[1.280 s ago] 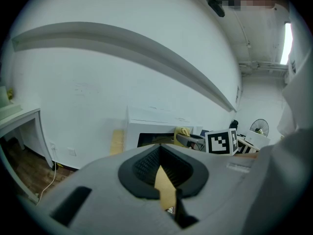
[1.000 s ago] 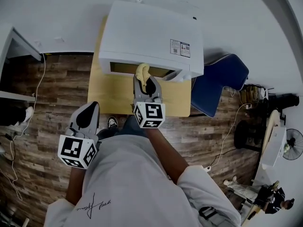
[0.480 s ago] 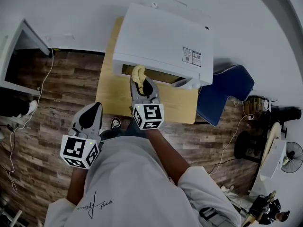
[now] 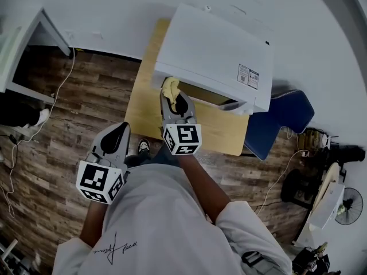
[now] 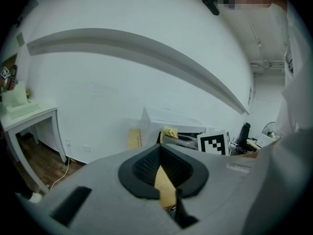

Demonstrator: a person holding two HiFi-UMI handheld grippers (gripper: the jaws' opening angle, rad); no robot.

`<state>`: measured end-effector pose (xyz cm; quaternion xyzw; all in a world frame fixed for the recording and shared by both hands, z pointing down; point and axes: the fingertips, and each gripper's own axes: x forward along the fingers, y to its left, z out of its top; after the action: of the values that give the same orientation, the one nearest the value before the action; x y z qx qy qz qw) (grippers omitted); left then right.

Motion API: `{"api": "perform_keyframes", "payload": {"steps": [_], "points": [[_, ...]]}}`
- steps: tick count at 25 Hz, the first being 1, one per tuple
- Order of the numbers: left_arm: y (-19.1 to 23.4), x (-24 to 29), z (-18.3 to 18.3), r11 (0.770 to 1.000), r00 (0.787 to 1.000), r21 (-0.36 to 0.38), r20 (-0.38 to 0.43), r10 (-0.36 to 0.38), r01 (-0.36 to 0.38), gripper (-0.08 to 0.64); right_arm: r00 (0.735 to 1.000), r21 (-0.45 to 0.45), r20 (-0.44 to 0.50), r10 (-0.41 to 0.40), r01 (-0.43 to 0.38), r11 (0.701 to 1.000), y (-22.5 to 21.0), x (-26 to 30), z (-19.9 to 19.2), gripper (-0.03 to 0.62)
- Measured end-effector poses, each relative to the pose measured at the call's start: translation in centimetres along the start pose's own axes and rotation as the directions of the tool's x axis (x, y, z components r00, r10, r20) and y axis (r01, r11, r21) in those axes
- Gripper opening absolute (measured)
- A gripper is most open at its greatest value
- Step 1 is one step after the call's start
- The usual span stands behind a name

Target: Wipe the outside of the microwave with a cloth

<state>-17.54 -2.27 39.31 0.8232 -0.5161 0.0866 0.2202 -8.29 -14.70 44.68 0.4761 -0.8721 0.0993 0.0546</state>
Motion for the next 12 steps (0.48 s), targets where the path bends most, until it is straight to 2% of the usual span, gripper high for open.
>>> {"api": "perform_keyframes", "payload": {"steps": [8, 12], "points": [[1.5, -1.6, -0.1, 0.998, 0.999, -0.022, 0.01, 0.051, -0.051, -0.008, 0.994, -0.008, -0.021, 0.105, -0.105, 0.994, 4.1, 2.8, -0.2, 0.121], [1.5, -1.6, -0.1, 0.998, 0.998, -0.025, 0.012, 0.054, -0.054, -0.008, 0.985, -0.038, -0.017, 0.173, -0.173, 0.984, 6.4, 2.7, 0.4, 0.121]]}}
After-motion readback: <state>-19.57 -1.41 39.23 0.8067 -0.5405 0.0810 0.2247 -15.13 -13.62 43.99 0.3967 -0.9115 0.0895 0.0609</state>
